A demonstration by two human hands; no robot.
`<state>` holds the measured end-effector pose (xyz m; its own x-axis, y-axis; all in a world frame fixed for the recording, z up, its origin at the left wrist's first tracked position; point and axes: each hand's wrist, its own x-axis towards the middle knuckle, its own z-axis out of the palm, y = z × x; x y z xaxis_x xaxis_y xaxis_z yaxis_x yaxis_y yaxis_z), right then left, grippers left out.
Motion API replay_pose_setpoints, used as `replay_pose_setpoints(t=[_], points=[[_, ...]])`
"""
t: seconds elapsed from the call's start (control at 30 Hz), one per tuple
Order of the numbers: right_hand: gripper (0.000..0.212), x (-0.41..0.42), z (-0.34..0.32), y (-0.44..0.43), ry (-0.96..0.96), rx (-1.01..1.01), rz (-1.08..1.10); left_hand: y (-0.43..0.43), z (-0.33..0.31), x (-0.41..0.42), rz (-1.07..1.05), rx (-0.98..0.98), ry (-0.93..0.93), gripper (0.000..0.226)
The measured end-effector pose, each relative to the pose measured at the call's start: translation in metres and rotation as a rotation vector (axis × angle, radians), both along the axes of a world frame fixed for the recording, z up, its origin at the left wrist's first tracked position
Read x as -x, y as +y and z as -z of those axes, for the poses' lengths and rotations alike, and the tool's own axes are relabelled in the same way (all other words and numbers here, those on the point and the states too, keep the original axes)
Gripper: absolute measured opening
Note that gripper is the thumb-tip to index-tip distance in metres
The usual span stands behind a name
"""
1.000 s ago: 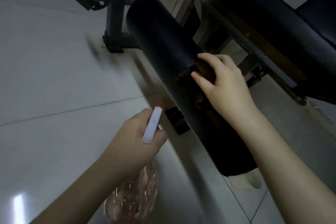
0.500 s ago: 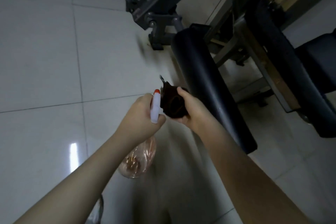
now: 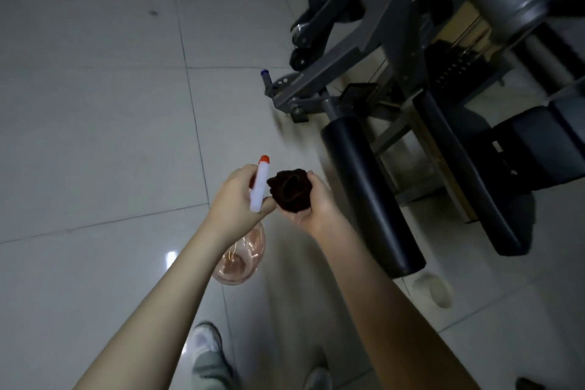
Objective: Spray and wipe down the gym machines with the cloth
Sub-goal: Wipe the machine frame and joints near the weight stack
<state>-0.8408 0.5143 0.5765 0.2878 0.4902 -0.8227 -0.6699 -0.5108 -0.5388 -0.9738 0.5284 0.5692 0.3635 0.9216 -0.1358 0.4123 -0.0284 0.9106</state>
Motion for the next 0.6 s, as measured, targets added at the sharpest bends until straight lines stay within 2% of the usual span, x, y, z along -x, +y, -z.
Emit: replay_pose_setpoints(t=[0.23,0.4,0.6], points=[[0.044,0.026,-0.075,0.036,-0.004,-0.004,0.053,0.052,-0.086,0.023,0.068,0.013,-0.016,0.041],[0.042,-0.001,-0.116,0.068,-0.050,-0.024,0.085,0.096,-0.129,0.012,0.091,0.090,-0.074,0.030],[0.036,-0.049,-0.142,0.118,-0.101,-0.113,0.063,0.164,-0.171,-0.032,0.151,0.131,-0.069,0.040]])
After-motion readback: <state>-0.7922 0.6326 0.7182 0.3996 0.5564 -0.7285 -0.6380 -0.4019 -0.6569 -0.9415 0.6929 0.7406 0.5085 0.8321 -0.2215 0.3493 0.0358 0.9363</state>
